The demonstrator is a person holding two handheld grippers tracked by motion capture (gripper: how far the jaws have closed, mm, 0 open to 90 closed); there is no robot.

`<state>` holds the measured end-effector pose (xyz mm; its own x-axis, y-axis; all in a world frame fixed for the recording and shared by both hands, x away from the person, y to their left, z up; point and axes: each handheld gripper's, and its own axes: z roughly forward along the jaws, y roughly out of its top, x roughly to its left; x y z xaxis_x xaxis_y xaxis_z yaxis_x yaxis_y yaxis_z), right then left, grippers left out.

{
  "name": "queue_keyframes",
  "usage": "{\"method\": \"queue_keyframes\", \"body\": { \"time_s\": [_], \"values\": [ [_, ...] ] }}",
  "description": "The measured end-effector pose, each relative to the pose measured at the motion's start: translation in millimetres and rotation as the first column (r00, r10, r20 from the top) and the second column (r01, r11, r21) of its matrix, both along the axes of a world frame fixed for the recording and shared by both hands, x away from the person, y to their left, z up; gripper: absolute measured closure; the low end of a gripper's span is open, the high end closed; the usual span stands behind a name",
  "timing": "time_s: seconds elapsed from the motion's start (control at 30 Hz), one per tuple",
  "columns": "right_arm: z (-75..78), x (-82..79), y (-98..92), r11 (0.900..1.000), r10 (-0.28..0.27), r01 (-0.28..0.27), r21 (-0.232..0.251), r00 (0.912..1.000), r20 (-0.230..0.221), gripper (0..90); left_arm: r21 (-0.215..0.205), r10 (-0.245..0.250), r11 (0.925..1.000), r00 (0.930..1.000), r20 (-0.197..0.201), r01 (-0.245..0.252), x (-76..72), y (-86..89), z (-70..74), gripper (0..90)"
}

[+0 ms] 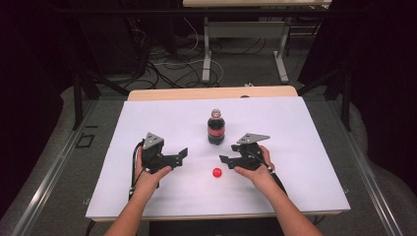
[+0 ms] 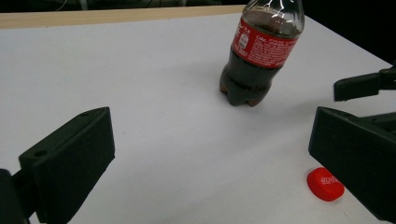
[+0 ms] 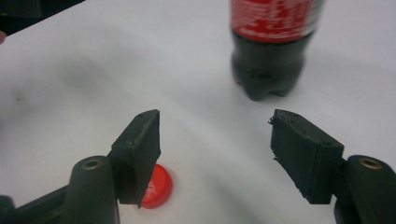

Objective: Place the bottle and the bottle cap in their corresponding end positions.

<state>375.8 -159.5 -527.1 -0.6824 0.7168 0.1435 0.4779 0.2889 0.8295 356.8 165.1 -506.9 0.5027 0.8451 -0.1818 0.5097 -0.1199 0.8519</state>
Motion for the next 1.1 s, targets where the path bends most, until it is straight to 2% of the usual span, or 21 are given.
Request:
{"method": "queue_keyframes", "body": {
  "time_s": [0.07,0.1,0.17,0.3,0.4,0.53,0.6,0.67,0.73,0.8,0.87,0.9,0.97,1.0,1.1],
  "values": [
    [2.9,1.4,-9.8,0.999,-0.034,0.034,-0.003,0.9993,0.018,25.3,-0.012,0.014,0.9998,0.9999,-0.007,-0.014,0.6,1.4,-0.5,0.5],
    [4.6,1.6,-15.2,0.999,-0.053,0.053,-0.003,0.9986,0.003,22.5,-0.005,0.014,0.9999,0.9999,-0.001,-0.014,1.5,3.0,-0.7,0.6],
    [5.6,4.7,-26.0,0.996,-0.09,0.09,-0.005,0.9959,0.006,16.4,-0.009,0.026,0.9996,0.9997,-0.003,-0.026,2.5,4.9,-1.8,0.6],
    [7.8,8.8,-49.2,0.987,-0.161,0.161,-0.019,0.9866,0.027,13.8,-0.005,0.039,0.9992,0.999,-0.021,-0.039,5.2,10.0,-4.4,0.6],
    [9.9,10.3,-65.3,0.976,-0.219,0.219,-0.013,0.9752,0.034,6.9,-0.009,0.052,0.9986,0.9983,-0.026,-0.052,7.8,13.1,-7.4,0.6],
    [10.2,11.6,-84.5,0.964,-0.265,0.265,-0.007,0.9639,0.029,3.5,0.002,0.061,0.9982,0.9973,-0.042,-0.061,10.4,15.7,-11.0,0.6],
    [9.1,11.8,-90.9,0.955,-0.297,0.298,-0.006,0.9545,0.023,2.2,0.006,0.065,0.9979,0.9966,-0.051,-0.065,11.6,16.6,-12.7,0.5],
    [7.6,12.8,-96.7,0.946,-0.323,0.324,-0.028,0.9461,0.022,0.1,0.016,0.066,0.9977,0.9963,-0.055,-0.066,12.6,17.7,-13.7,0.5],
    [6.1,13.5,-101.4,0.94,-0.337,0.338,-0.048,0.9413,0.024,0.0,0.016,0.074,0.9972,0.9958,-0.054,-0.073,13.5,18.1,-15.4,0.5],
    [3.6,13.6,-105.5,0.933,-0.355,0.355,-0.053,0.9348,0.019,0.0,0.034,0.075,0.9968,0.9953,-0.062,-0.073,14.4,20.0,-16.7,0.6],
    [-0.6,14.4,-109.5,0.933,-0.354,0.355,-0.059,0.9349,0.021,0.0,0.039,0.082,0.9961,0.9941,-0.071,-0.079,15.6,21.8,-18.8,0.5],
    [-2.7,14.0,-110.2,0.928,-0.367,0.367,-0.061,0.9301,0.013,0.0,0.039,0.084,0.9959,0.9936,-0.075,-0.082,16.1,22.6,-19.5,0.5],
    [-5.8,13.3,-111.6,0.926,-0.374,0.373,-0.056,0.9276,0.002,0.0,0.043,0.094,0.995,0.9926,-0.077,-0.091,17.3,24.8,-20.6,0.5],
    [-7.4,13.3,-113.2,0.927,-0.37,0.37,-0.061,0.9288,0.009,0.0,0.042,0.1,0.9944,0.9922,-0.074,-0.097,17.9,26.3,-21.2,0.5],
    [-10.9,13.1,-116.0,0.922,-0.382,0.382,-0.064,0.924,0.012,0.0,0.037,0.116,0.9928,0.9897,-0.084,-0.114,19.3,31.6,-22.0,0.6]
  ]
}}
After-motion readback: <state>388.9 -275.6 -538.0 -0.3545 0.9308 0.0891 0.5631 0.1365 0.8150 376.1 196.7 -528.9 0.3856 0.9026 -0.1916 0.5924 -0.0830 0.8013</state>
